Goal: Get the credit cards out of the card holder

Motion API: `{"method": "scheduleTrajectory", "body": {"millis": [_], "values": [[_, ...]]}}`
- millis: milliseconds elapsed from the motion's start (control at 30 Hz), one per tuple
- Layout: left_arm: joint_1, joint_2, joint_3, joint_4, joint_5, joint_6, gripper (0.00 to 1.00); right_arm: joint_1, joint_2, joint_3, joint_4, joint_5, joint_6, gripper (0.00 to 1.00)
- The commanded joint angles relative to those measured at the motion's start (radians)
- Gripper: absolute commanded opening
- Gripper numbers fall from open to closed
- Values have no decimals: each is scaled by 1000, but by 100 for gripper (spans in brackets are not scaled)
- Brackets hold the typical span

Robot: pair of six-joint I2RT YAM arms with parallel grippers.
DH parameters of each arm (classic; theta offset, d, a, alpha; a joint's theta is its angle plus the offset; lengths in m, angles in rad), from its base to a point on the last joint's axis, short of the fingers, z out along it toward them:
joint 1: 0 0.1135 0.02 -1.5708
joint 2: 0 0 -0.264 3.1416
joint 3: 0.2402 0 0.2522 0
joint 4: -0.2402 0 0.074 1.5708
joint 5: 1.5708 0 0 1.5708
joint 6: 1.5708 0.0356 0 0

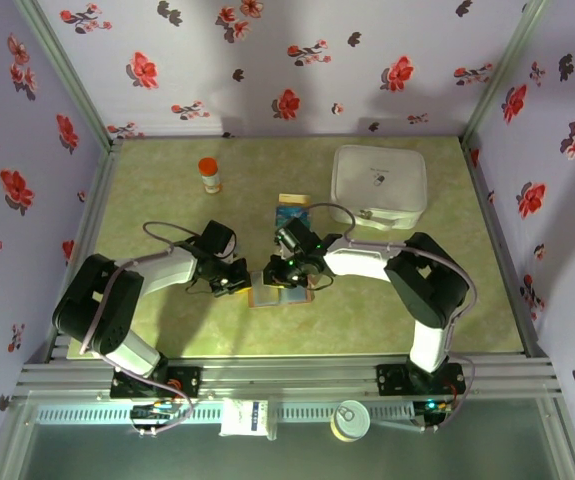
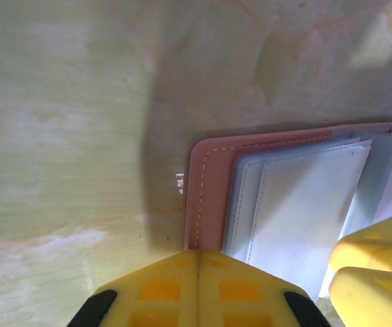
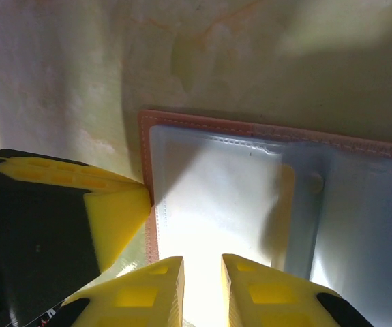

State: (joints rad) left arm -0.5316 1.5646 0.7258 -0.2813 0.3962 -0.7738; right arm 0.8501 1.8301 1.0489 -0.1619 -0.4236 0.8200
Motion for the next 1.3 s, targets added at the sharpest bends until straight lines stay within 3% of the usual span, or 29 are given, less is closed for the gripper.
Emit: {"method": "scheduleTrajectory", "body": {"millis": [0,367,933,1267], "values": [[8,15,15,-37,-23,31,0,7,14,32,-47,5,-7,22],[8,22,14,-48,-27,35,0,6,3,70,-210,98,-82,23],[8,-27,40,-76,-26,35,0,3,-67,69,-226,128,-89,22],[8,0,36,-64,-27,39,0,23,7,81,-120,-9,-47,23]]}}
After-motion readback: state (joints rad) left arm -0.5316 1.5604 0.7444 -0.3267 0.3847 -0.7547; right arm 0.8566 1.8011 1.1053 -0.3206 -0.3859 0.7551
